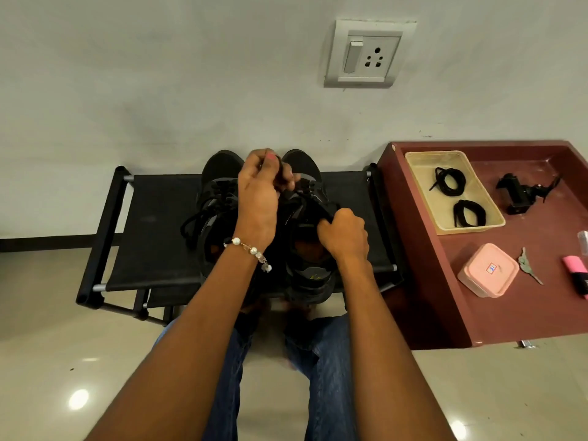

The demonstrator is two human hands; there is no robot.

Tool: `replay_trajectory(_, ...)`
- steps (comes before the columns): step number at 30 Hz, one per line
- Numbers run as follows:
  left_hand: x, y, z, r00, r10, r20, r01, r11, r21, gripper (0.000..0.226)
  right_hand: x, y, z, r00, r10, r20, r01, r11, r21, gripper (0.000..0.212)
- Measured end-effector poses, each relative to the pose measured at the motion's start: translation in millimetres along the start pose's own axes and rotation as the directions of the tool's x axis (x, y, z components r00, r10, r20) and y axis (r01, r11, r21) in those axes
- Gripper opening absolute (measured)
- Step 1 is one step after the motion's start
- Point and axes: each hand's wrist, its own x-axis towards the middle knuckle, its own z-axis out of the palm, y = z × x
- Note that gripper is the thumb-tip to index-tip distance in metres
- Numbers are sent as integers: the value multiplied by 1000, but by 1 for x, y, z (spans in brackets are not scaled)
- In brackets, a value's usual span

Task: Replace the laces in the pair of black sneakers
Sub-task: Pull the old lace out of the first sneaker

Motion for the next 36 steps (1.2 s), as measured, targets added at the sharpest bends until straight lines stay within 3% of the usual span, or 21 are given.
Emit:
replay_trajectory(1,0,0,-1,994,88,63,-100,970,222,15,0,0,0,1000,-2,0,2,1000,-3,18)
replay_trajectory(2,-2,-3,-1,973,169,158,-223,864,451,8,0,0,-1,1000,-6,1,7,1000,-9,19)
replay_trajectory(4,-5,-12,-2,915,227,333,-403,564,721,14,0,1,-1,1000,-13,2,13,1000,-20,20)
replay_trajectory(6,-6,-23,-2,879,195,436,-476,272,837,20,0,1,-1,1000,-11,-1,11,1000,-22,21)
replay_trajectory(8,-6,-28,-3,888,136,439,-449,54,892,23,0,1,0,1000,-5,-6,5,1000,-14,23)
replay_trajectory(12,-6,-32,-1,906,133,402,-389,-114,914,24,0,0,0,1000,-1,-6,1,1000,-14,26)
replay_trajectory(14,-7,-36,2,906,167,389,-370,-133,920,26,0,0,1,1000,-1,-2,1,1000,-15,24)
replay_trajectory(16,-6,-37,3,936,137,323,-321,-37,946,29,0,0,1,1000,6,-5,-6,1000,-9,24)
replay_trajectory(21,-1,-27,-4,985,107,136,-170,458,873,12,0,-1,0,1000,7,1,-7,1000,-4,19)
replay_trajectory(22,-1,-24,-3,991,109,83,-133,623,771,10,-1,-1,0,1000,5,3,-5,1000,0,19)
replay_trajectory(24,-4,-13,4,998,8,-58,11,949,316,15,-1,0,-1,1000,5,1,-5,1000,7,22)
replay_trajectory(25,-5,-8,7,993,-68,-94,73,996,46,18,0,0,0,1000,6,2,-6,1000,9,22)
replay_trajectory(26,-4,-4,8,988,-113,-109,99,986,-134,20,0,0,0,1000,5,3,-5,1000,10,21)
replay_trajectory(28,0,-3,6,985,-124,-123,97,975,-202,19,1,0,0,1000,1,7,-1,1000,8,20)
replay_trajectory(29,2,-4,4,988,-95,-119,79,988,-134,17,1,0,0,1000,0,7,0,1000,8,19)
replay_trajectory(31,4,-11,-2,998,21,-54,-8,973,232,8,2,0,0,1000,-1,8,1,1000,5,20)
replay_trajectory(32,3,-16,-4,996,82,19,-81,878,471,7,2,0,0,1000,-2,13,2,1000,0,20)
replay_trajectory(34,1,-29,-6,976,100,193,-216,536,816,15,1,0,-1,1000,-2,22,2,1000,-13,21)
replay_trajectory(36,-3,-35,-2,963,42,268,-270,247,931,21,1,1,-1,1000,0,20,0,1000,-17,24)
